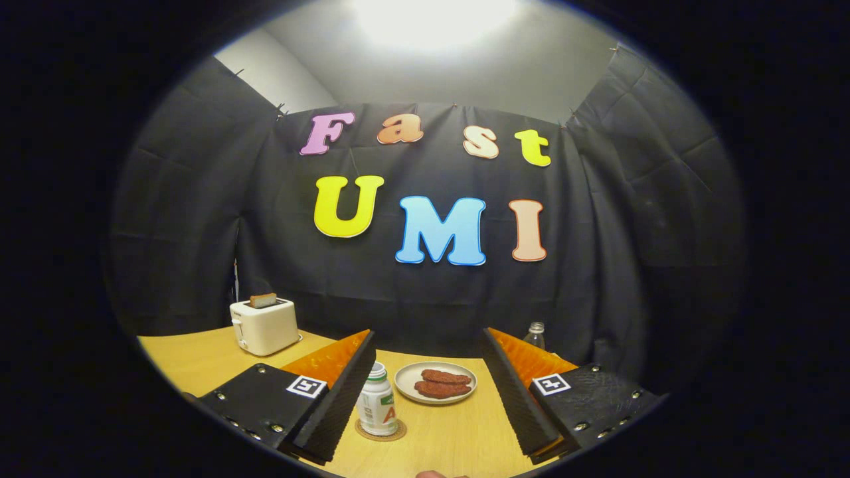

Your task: Take the bottle from table, then pour the juice into the cup, finally place the bottle on the coaster

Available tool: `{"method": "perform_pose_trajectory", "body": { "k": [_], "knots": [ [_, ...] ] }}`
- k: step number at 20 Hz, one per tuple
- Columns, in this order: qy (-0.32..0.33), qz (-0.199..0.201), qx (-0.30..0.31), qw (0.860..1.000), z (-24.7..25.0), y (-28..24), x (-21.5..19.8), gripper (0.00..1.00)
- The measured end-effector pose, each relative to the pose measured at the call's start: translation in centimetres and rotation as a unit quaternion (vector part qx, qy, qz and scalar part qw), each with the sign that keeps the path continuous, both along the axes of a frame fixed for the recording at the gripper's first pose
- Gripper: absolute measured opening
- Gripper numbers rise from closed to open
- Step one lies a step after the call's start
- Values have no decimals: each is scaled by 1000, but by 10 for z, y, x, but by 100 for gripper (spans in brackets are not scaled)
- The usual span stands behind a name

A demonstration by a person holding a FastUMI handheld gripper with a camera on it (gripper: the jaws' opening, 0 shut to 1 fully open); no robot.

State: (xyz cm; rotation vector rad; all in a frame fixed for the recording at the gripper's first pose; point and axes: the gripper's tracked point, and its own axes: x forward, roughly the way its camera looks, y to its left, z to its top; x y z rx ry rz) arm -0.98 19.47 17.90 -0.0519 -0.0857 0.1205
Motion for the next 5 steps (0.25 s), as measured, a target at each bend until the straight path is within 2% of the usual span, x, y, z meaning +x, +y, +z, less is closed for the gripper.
{"method": "perform_pose_trajectory", "body": {
  "k": [2,5],
  "knots": [
    [11,-1,-4,1000,-27,-21,-6,97],
    [37,15,-2,999,-96,-52,-11,97]
  ]
}}
